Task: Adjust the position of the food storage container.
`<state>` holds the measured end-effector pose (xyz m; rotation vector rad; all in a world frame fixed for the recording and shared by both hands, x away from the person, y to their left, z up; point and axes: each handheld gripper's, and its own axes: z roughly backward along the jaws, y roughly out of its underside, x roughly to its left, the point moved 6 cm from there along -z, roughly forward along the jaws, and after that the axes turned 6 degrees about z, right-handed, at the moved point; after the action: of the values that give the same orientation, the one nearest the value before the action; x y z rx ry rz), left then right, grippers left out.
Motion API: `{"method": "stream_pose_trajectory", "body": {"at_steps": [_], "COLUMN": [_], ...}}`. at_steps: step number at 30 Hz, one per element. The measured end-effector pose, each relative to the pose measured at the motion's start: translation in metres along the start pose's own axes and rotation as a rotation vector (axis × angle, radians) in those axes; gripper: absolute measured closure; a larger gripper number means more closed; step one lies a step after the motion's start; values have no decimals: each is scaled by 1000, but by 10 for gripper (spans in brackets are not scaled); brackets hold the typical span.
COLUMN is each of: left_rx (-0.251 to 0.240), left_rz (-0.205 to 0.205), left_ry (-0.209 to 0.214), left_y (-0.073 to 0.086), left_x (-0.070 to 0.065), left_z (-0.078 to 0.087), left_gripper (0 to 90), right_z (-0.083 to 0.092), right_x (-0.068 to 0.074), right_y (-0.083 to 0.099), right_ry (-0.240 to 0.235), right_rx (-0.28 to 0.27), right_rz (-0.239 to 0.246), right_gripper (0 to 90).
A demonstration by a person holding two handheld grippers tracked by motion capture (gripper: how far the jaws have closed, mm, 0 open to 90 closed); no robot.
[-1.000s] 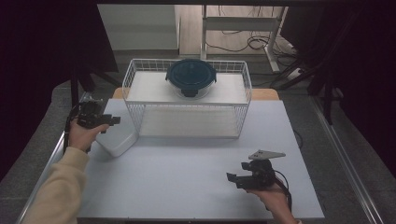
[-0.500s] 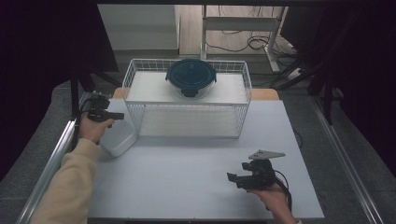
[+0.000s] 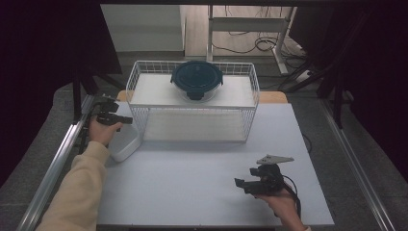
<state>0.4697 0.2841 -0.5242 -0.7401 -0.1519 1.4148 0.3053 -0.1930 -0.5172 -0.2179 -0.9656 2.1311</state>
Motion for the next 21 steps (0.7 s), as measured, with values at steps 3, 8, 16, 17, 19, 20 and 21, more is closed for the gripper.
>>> {"method": "stream_pose_trajectory", "body": {"at_steps": [3, 8, 16, 17, 19, 20, 21], "left_rx": [8, 16, 64, 72, 80, 81, 84], "left_rz": [-16, -21, -86, -95, -105, -105, -101], "left_ry": [-8, 2, 9, 4, 9, 12, 17], "left_y": [2, 9, 27, 29, 34, 36, 38], "left_x": [0, -1, -10, -12, -14, -14, -14], "left_z": [2, 6, 16, 18, 21, 22, 23], "left_gripper": [900, 900, 900, 900, 900, 900, 900], "right_z": [0, 0, 1, 1, 1, 1, 1], "right_x": [1, 2, 2, 3, 3, 4, 4], "right_y": [0, -1, -1, -1, -1, -1, -1], "right_ry": [-4, -14, -13, -14, -15, -16, -17], "right_rx": [3, -1, -1, 0, -1, -1, 0], "right_rz": [2, 1, 1, 1, 5, 5, 4], "right_gripper": [225, 225, 225, 225, 225, 225, 225]}}
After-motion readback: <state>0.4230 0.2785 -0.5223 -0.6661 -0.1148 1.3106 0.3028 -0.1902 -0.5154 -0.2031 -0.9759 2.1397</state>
